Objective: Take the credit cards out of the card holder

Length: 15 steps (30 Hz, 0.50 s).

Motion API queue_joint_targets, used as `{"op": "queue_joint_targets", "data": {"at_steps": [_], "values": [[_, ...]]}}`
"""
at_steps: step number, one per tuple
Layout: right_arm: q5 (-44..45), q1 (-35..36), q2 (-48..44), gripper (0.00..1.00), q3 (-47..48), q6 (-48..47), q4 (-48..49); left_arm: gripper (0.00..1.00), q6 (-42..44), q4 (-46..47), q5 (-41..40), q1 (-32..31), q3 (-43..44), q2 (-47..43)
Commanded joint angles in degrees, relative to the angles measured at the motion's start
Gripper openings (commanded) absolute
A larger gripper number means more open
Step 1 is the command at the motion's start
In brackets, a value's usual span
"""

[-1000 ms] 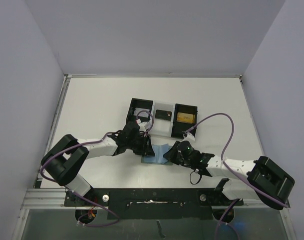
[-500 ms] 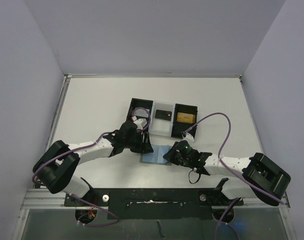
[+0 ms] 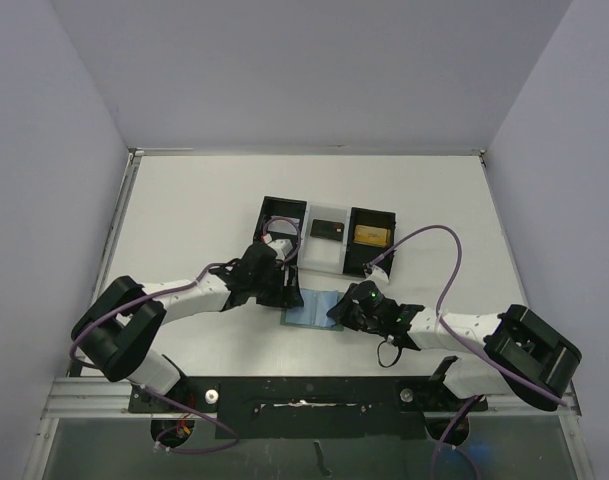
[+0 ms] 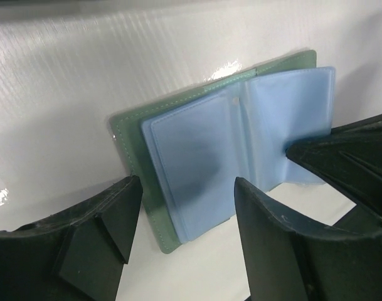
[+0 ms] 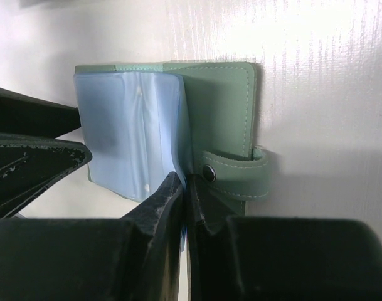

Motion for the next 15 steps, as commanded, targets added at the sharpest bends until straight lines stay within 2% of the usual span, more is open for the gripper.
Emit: {"op": "queue_joint_targets", "data": {"at_steps": [1, 8, 11, 15], "values": [[-0.17, -0.29, 0.94, 0.05, 1.38, -1.34, -0.9, 0.6, 0.15, 2.42, 2.26, 0.21, 2.15, 1.95], [-0.68, -0.24, 2.2, 0.05, 1.59, -1.29, 0.24, 0.52, -0.53, 4.46, 3.12, -0.05, 1.26, 1.3], [-0.96, -0.22, 2.61, 0.05, 1.68, -1.34, 0.26, 0.52, 0.5, 1.76, 0.21, -0.06, 2.07, 0.09], [-0.81, -0.22, 2.6, 0.05, 1.64, -1.01, -0.17, 0.57, 1.73, -1.12, -4.32, -0.06, 2.43, -3.23]]}}
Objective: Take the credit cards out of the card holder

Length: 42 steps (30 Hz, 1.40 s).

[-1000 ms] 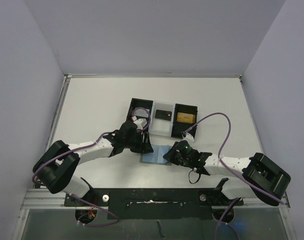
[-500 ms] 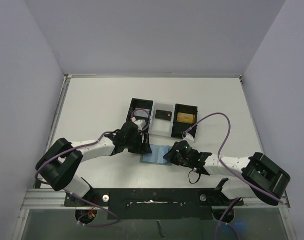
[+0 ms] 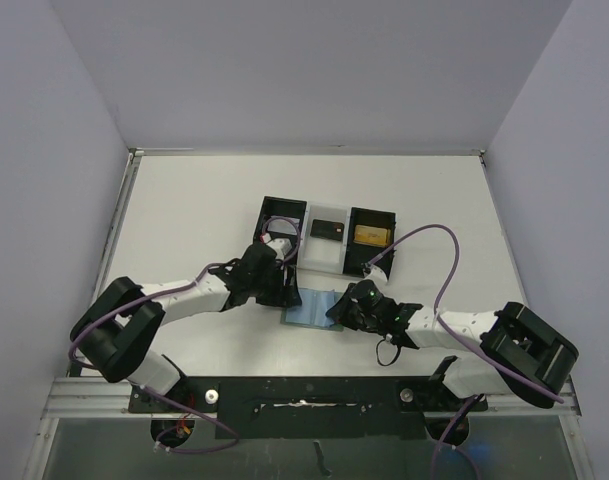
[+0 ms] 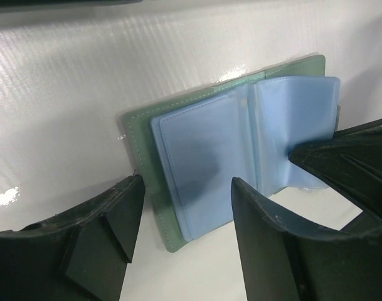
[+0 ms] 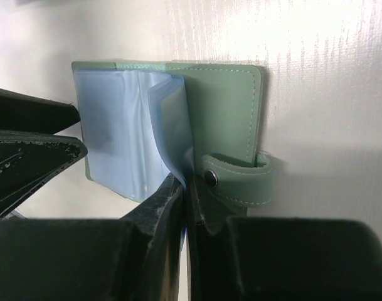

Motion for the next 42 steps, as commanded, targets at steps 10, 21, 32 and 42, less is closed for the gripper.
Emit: {"op": "queue_joint_targets", "data": {"at_steps": [10, 21, 32, 42], "values": [[0.0, 0.03, 1.75, 0.05, 1.62, -0.58, -1.06, 0.56, 0.1, 4.73, 2.4, -0.93, 0.21, -3.92], [0.04, 0.02, 1.6, 0.05, 1.27, -0.36, -1.63, 0.52, -0.7, 0.08, -5.04, -0.93, -0.14, -0.2], [-0.17, 0.03, 2.36, 0.05, 1.7, -0.53, -1.41, 0.39, -0.57, 0.93, -3.09, -1.37, 0.83, 0.24], [-0.86, 0.06, 4.19, 0.05, 2.14, -0.54, -0.37, 0.34, -0.17, 4.21, 0.01, -3.24, 0.15, -0.68]]}}
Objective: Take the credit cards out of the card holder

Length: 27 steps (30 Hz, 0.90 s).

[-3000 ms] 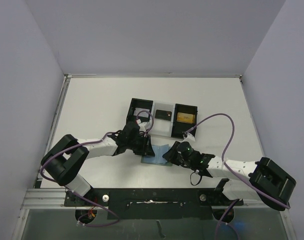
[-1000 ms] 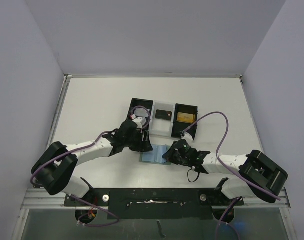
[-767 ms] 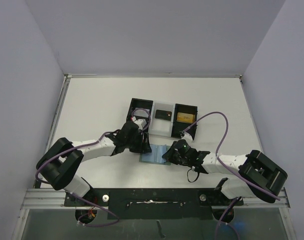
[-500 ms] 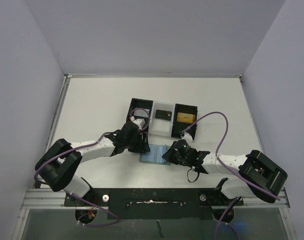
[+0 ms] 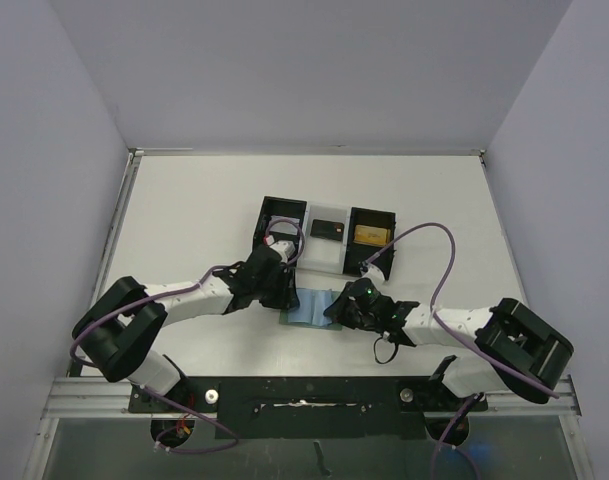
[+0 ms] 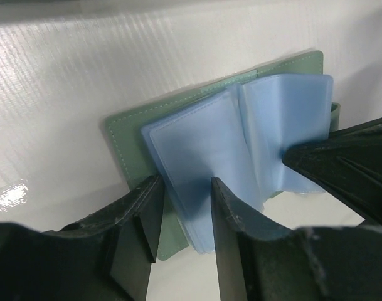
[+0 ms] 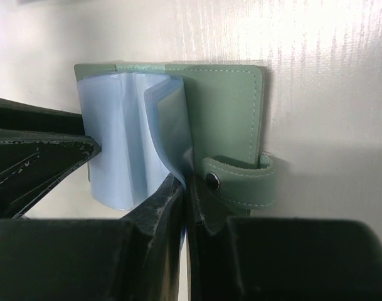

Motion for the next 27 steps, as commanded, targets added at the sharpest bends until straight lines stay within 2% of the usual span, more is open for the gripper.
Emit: {"op": "queue_joint_targets", "data": {"at_steps": [1, 5, 7, 9, 11, 13, 15, 18, 21, 24, 27], "values": [[-0.41, 0.07, 2.55, 0.05, 1.15, -0.67, -0.87, 0.34, 0.15, 4.58, 4.89, -0.58, 0.22, -0.29], [-0.57, 0.06, 2.71, 0.05, 1.54, -0.89, -0.93, 0.29, -1.52, 7.98, 8.99, -0.57, -0.45, 0.85], [-1.02, 0.07, 2.39, 0.05, 1.73, -1.31, -1.07, 0.26, -1.87, 8.45, 9.0, -0.57, -0.7, 0.32], [-1.03, 0.05, 1.36, 0.1, 2.41, -2.2, -2.56, 0.26, -1.65, 6.28, 6.64, -0.53, 0.22, -0.77], [0.33, 0.05, -1.07, 0.23, 3.91, -3.46, -6.71, 0.33, -0.77, 2.35, 2.46, -0.38, 1.43, -2.3], [4.05, 0.02, -4.42, 0.46, 6.73, -4.96, -14.91, 0.4, -0.1, -1.38, -1.85, 0.21, 2.41, -4.55], [9.65, -0.24, -8.19, 0.65, 10.08, -5.83, -25.12, 0.53, 0.28, -4.67, -5.83, 1.53, 2.86, -7.92], [19.14, -1.33, -14.4, 0.84, 15.98, -7.4, -40.64, 0.67, 0.61, -7.44, -9.17, 4.37, 3.14, -12.56], [26.94, -3.93, -19.73, 0.94, 20.25, -13.29, -46.05, 0.71, 1.13, -8.93, -10.49, 7.65, 3.65, -17.15], [34.14, -7.34, -24.4, 1.0, 23.45, -21.72, -45.17, 0.72, 1.74, -11.53, -12.44, 11.11, 6.35, -21.01], [40.8, -10.1, -28.71, 0.98, 24.9, -30.51, -40.71, 0.72, 0.04, -14.09, -23.83, 12.18, 9.2, -24.5]]}}
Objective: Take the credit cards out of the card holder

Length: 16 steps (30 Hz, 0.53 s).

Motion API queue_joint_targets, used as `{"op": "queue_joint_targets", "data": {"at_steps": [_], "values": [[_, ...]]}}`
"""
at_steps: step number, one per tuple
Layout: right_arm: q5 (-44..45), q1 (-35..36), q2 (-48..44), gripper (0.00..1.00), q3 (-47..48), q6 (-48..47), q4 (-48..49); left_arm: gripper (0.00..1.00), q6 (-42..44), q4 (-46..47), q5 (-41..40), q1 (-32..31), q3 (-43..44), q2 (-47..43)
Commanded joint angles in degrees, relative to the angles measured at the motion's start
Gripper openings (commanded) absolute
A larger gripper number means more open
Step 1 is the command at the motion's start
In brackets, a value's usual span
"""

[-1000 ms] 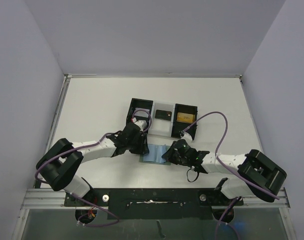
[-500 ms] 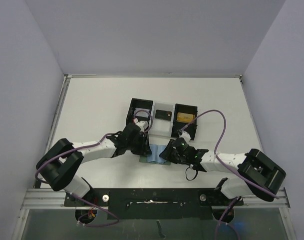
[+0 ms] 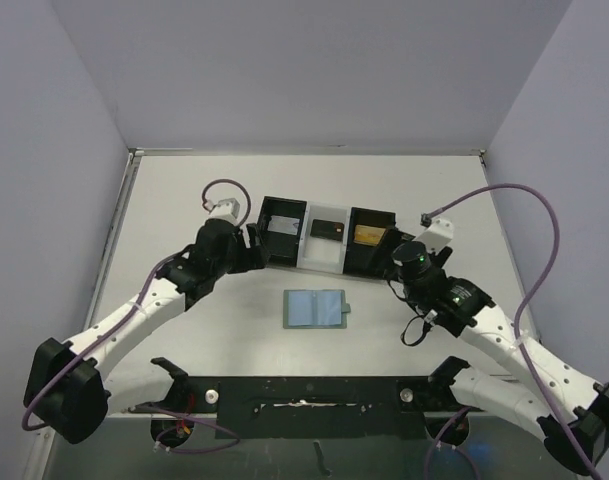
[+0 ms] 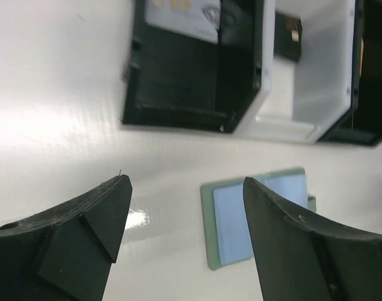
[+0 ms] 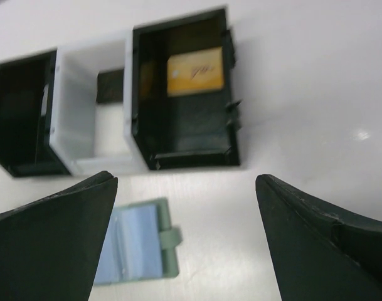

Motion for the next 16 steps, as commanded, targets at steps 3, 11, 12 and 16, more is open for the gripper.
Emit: {"op": "queue_joint_targets", "data": {"at_steps": [3, 11, 12, 16], "values": [[17.9, -3.73, -8.14, 0.98, 3.44, -23.93, 7.79, 0.72, 1.18, -0.88, -21.69, 1.42, 5.14, -10.48], [17.1, -4.03, -11.74, 0.98, 7.2, -37.45, 13.94, 0.73, 5.95, 2.59, -29.66, 1.18, 5.26, -20.12], [16.46, -4.03, -11.65, 0.98, 7.69, -37.32, 13.24, 0.73, 6.27, 2.07, -30.22, 1.18, 5.95, -19.76], [13.99, -4.08, -11.51, 0.97, 8.26, -33.48, 9.39, 0.73, 7.08, 0.58, -33.37, 0.75, 8.44, -17.41]]}}
